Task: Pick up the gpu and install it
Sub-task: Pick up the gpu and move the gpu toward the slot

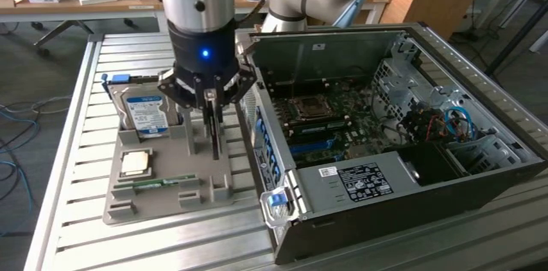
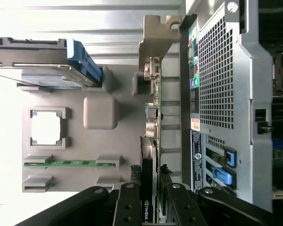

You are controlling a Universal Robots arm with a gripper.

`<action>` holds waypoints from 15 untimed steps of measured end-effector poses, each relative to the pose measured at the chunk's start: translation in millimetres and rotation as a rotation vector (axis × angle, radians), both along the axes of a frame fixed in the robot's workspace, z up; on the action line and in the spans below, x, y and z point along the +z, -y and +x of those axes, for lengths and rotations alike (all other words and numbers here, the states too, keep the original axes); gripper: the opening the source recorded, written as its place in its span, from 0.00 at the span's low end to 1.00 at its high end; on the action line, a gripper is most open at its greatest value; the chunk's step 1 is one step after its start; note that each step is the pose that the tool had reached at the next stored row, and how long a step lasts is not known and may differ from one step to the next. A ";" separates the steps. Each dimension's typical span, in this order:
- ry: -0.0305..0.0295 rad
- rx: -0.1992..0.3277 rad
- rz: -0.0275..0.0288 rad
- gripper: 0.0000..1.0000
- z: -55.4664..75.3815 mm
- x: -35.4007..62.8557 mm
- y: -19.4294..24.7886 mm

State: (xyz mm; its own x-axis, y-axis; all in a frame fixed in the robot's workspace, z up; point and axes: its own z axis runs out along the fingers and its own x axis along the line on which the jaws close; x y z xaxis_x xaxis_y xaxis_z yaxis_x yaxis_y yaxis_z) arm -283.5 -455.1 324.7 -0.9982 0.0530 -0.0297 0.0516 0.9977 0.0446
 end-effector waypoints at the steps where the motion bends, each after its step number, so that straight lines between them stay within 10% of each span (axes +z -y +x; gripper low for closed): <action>1: 0.0001 0.000 0.0001 0.26 0.0 4.3 0.0; 15: 0.0001 0.000 0.0000 0.26 0.0 60.3 0.0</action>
